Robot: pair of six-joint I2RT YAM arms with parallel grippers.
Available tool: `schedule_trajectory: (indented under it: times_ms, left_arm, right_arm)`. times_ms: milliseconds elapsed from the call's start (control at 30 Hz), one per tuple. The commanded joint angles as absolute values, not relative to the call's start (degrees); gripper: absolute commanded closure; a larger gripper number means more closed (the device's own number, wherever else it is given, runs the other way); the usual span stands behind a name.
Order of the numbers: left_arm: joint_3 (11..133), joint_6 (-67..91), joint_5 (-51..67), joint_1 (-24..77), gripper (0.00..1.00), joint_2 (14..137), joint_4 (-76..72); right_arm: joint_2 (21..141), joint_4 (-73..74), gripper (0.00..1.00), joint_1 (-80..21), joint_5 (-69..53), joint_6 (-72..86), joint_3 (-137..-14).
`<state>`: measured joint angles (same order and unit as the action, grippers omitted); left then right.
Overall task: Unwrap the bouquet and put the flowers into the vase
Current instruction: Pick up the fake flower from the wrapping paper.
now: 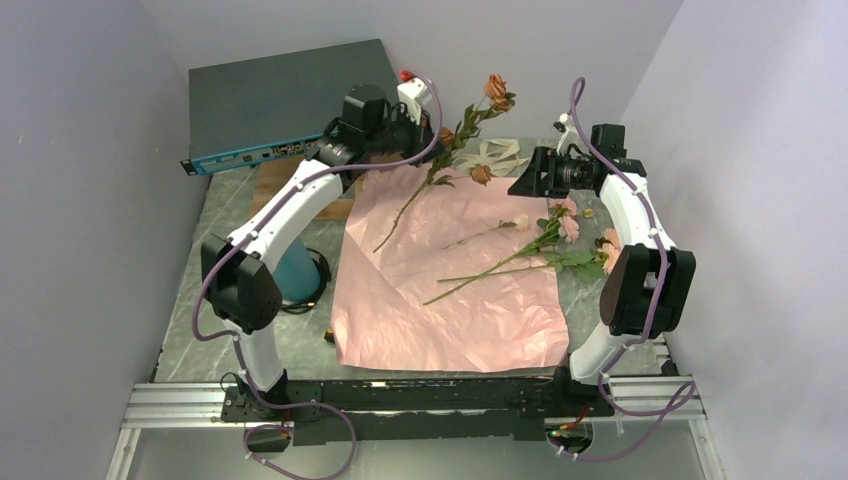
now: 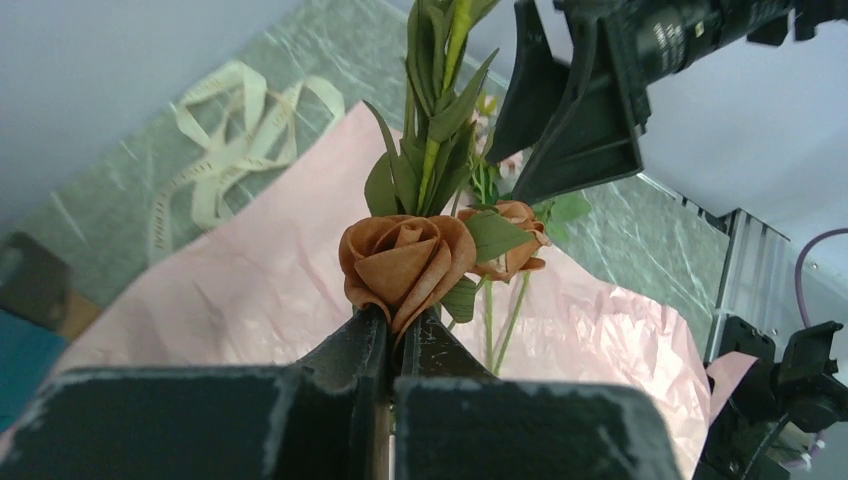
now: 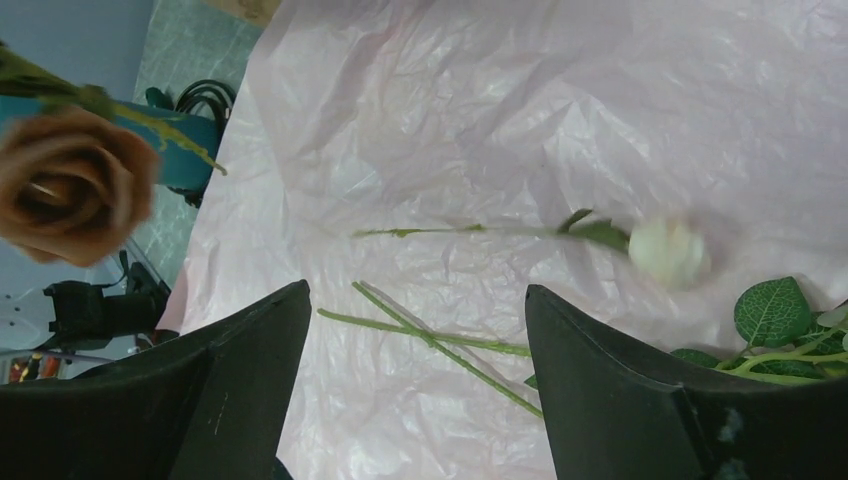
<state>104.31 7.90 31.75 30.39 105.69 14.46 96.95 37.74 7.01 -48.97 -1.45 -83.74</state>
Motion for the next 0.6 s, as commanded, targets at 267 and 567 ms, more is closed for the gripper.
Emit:
schedule_trajectory:
  times_ms: [267,567]
  left_arm:
    - [106.77,15.82,31.70,26.17,1.00,94.63,9.32]
    - [106.79,16.64,29.85,19.51,1.00,84.39,14.49]
  right_arm:
    - [96.16,35.65,0.18,7.47,-50.42,-0.38,-85.17]
    - [96.07,39.32,0.18,7.42,-50.63,-2.49,-85.84]
